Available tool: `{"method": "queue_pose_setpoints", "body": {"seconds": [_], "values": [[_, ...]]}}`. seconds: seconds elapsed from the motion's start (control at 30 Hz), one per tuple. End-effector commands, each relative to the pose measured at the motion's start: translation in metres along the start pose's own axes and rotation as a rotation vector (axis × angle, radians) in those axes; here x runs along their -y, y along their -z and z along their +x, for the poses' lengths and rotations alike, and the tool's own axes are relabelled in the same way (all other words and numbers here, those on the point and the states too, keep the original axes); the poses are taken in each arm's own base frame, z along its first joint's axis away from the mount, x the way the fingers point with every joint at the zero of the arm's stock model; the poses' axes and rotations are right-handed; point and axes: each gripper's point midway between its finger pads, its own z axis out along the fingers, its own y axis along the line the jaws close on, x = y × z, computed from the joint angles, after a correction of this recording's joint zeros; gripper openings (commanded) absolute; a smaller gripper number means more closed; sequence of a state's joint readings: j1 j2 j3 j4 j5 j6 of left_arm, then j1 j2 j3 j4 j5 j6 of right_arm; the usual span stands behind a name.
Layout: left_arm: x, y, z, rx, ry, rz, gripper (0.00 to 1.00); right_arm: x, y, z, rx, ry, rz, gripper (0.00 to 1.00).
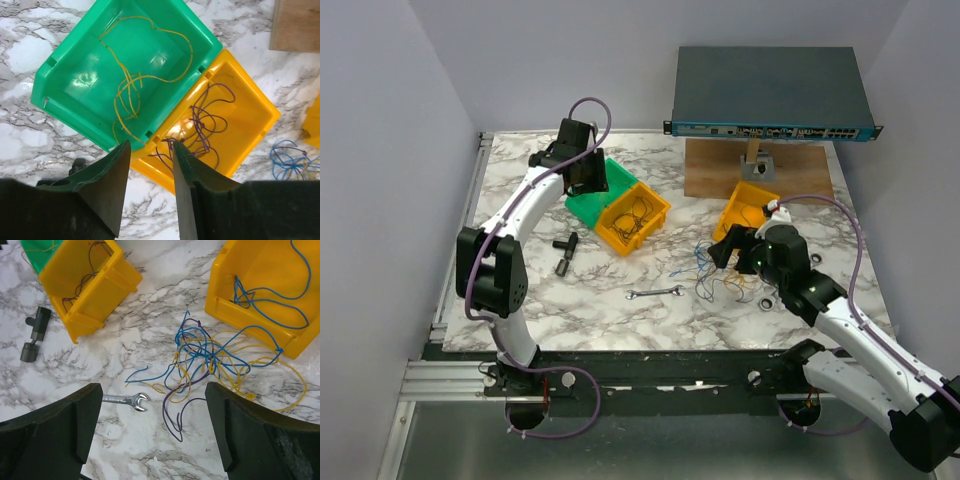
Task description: Untangle the cables
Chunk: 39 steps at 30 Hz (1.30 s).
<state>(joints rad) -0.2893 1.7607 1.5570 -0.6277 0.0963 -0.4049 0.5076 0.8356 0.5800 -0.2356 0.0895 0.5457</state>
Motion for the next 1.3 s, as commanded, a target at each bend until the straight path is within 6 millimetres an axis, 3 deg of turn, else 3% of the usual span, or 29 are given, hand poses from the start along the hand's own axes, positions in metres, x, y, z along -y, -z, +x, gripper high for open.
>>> {"method": "queue_pose_setpoints", "body": {"seconds": [0.0, 0.23, 0.4, 0.77, 0.97, 1.1, 1.27], "values": [[-0.013, -0.023, -0.009, 0.012, 0.001, -0.068, 0.39, -0.014, 0.006, -0.013, 0.01, 0.016, -0.047, 0.93], [-0.023, -0.037, -0.001, -0.046, -0.002, -0.115, 0.37, -0.014, 0.006, -0.015, 0.014, 0.022, -0.043, 0.93], [-0.023, -0.046, 0.0, -0.072, -0.009, -0.114, 0.0, -0.014, 0.004, -0.016, 0.015, 0.025, -0.043, 0.93], [-0.024, -0.054, -0.024, -0.067, -0.015, -0.097, 0.0, -0.013, 0.004, -0.016, 0.018, 0.025, -0.037, 0.93], [-0.028, -0.077, -0.037, -0.128, 0.007, -0.061, 0.0, -0.014, 0.004, -0.017, 0.016, 0.024, -0.037, 0.93], [-0.027, -0.097, -0.028, -0.226, 0.011, -0.035, 0.0, -0.014, 0.004, -0.019, 0.018, 0.019, -0.034, 0.93], [-0.018, -0.11, 0.018, -0.392, -0.006, 0.045, 0.0, -0.014, 0.004, -0.018, 0.017, 0.005, -0.036, 0.93]]}}
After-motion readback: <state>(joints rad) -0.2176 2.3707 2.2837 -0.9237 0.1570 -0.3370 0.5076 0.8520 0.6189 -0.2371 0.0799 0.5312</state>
